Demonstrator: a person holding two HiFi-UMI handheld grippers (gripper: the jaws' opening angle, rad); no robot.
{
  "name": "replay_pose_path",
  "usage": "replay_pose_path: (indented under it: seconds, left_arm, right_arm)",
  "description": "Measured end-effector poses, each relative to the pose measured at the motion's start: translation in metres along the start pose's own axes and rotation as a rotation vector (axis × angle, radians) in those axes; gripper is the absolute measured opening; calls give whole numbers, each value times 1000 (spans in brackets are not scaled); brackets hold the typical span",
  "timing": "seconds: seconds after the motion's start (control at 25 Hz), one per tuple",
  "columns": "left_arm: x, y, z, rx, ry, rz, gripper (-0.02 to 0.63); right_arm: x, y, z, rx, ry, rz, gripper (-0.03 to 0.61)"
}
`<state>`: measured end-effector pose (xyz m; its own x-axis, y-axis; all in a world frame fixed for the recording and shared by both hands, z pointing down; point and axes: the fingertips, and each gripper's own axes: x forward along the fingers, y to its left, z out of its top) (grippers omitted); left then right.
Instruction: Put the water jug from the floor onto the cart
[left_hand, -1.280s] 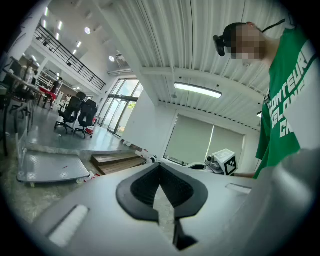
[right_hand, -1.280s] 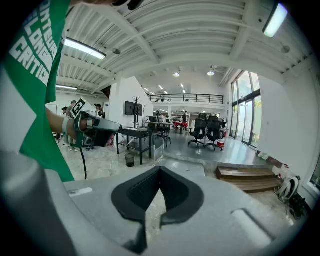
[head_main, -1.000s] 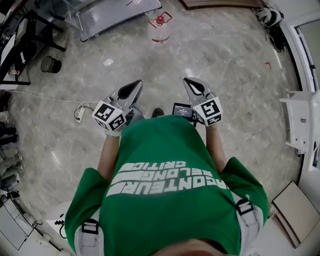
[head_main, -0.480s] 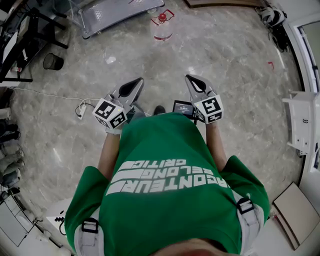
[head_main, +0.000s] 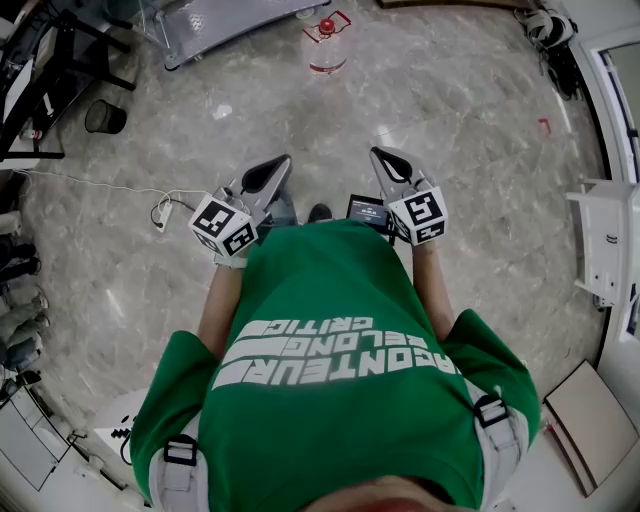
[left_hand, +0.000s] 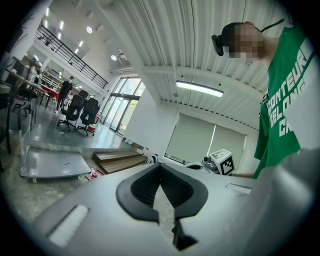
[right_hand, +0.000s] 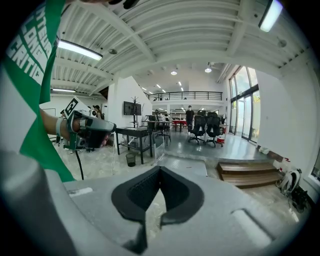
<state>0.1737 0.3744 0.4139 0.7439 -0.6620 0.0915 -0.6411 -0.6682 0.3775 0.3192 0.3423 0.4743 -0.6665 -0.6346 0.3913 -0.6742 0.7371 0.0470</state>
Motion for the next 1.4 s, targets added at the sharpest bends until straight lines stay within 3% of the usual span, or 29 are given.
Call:
replay_pose_path:
  seconds: [0.64, 1.4]
  left_arm:
    - [11, 42, 12, -22, -6, -30, 15]
    - [19, 155, 62, -76, -54, 18, 15]
  right_arm:
    - [29, -9, 8, -18, 40, -43, -8]
    - [144, -24, 55, -51, 82, 45, -8]
